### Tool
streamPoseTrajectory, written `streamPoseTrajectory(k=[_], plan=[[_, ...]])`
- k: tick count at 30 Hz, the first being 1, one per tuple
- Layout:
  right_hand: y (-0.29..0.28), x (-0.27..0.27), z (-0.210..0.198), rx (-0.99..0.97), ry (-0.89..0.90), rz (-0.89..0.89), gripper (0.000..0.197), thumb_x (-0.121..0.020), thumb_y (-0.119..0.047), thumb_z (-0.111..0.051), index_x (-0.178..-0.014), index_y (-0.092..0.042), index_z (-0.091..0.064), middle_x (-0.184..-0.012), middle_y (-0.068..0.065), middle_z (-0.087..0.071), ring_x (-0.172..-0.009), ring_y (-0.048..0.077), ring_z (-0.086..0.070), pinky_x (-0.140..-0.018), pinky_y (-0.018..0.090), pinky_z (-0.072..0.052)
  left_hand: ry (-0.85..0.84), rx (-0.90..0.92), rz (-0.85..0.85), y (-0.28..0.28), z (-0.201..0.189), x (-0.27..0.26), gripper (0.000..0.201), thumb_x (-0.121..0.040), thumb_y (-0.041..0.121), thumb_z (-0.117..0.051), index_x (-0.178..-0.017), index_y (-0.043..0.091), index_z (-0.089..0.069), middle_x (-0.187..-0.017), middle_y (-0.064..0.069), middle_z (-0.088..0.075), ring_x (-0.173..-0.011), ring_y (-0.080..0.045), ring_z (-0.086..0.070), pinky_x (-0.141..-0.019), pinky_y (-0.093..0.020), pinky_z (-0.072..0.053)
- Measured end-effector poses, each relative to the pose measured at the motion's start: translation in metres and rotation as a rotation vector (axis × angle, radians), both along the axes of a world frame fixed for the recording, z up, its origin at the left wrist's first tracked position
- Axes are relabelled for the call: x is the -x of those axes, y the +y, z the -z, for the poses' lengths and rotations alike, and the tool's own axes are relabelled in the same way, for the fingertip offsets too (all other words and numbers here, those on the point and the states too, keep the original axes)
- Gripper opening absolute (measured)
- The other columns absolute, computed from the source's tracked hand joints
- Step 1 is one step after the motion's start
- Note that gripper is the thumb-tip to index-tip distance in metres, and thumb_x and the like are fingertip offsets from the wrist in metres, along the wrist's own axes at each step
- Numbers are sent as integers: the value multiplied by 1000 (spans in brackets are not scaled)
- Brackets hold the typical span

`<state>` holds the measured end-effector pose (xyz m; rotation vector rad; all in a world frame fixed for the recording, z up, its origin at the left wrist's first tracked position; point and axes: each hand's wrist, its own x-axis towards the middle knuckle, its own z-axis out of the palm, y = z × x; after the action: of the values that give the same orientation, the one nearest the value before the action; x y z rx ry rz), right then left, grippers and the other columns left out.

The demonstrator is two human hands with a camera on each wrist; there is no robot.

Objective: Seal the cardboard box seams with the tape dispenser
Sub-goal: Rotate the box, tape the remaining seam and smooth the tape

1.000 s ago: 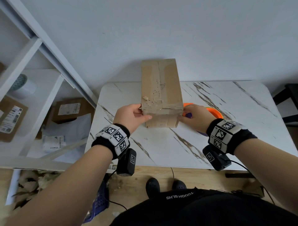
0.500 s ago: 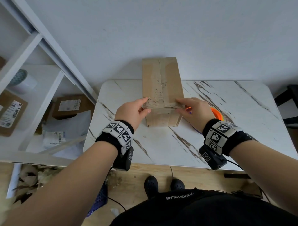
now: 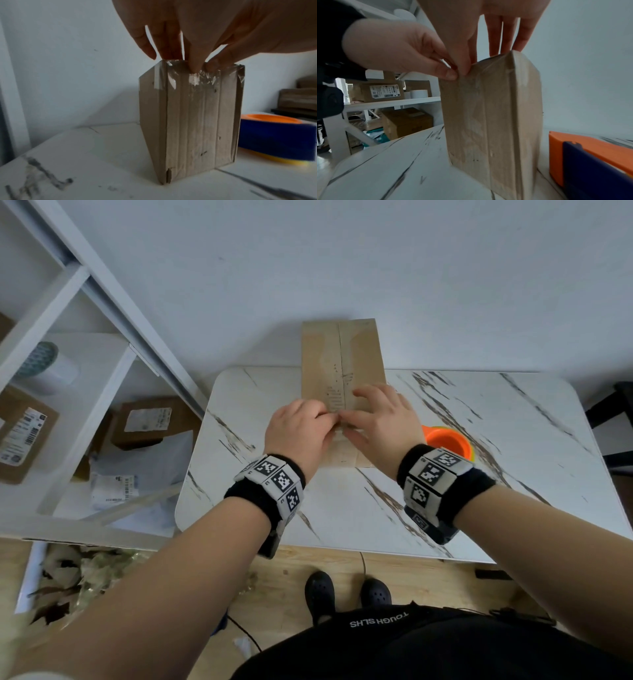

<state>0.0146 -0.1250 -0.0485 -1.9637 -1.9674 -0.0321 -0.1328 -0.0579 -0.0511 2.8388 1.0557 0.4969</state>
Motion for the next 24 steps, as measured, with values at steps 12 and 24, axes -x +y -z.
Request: streamPoseTrajectory(k=[12, 24], plan=[[-12, -38, 13, 12, -43, -49, 27, -79, -33, -57, -95, -20, -75, -100, 16, -66, -95, 38, -63, -72, 42, -54, -96, 208, -43, 5, 3, 9, 25, -84, 18, -65, -108, 17, -70, -106, -3, -64, -109, -28, -52, -75, -38, -51], [-17, -38, 28, -53, 255, 19, 26, -82, -13, -61, -105, -10, -72, -119, 22, -61, -106, 44, -57, -80, 51, -55, -192, 267, -100, 6, 7, 15, 25, -79, 12, -70, -103, 16, -72, -100, -3, -61, -106, -25, -51, -78, -27, -42]])
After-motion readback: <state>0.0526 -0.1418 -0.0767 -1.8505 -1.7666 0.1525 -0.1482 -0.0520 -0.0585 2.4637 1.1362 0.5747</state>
